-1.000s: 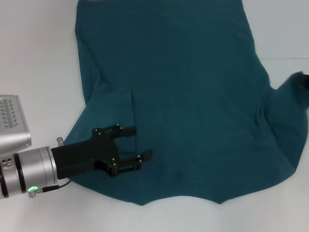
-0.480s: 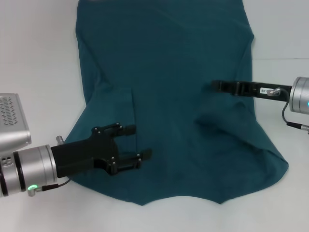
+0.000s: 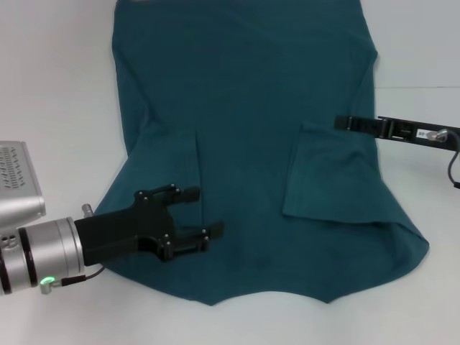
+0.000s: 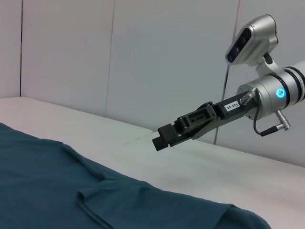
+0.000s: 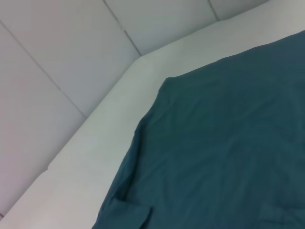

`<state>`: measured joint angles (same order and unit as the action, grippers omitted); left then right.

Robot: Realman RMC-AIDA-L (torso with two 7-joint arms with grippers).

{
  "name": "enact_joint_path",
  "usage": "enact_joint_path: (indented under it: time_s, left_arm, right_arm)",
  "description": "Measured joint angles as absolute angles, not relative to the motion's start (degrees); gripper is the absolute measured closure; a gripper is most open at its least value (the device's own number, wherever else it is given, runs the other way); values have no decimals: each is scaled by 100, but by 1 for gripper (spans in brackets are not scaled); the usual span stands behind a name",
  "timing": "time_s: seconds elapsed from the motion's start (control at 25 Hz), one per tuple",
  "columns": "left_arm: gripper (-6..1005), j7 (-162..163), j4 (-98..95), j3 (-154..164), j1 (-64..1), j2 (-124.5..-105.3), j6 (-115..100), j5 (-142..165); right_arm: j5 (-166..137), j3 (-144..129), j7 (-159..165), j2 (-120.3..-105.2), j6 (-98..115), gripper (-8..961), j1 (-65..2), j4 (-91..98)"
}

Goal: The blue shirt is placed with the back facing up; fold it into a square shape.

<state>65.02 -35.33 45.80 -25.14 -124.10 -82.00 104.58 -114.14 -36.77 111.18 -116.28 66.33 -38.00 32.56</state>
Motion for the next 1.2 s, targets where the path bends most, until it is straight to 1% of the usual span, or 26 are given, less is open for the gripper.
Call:
enact_joint_path:
  time_s: [0.16,0.36,1.2]
  left_arm:
    - [229,6561,-3533,4578,-2540,-12410,-8200,10458]
    - [230,6576,-3533,4579,-2548,-12411,-8208,10458]
    - [230,6671,-3542,4595,-2558,-12408,-8258,10458]
  right_arm:
    - [-11411,-3583,11120,-11600,6699,226,-3738,3269]
    - [-11407,-3560,11122,-11572,6819,162,-3683,3269]
    - [-11407,-3507,11126,-11556,6871,157,-3607,3269]
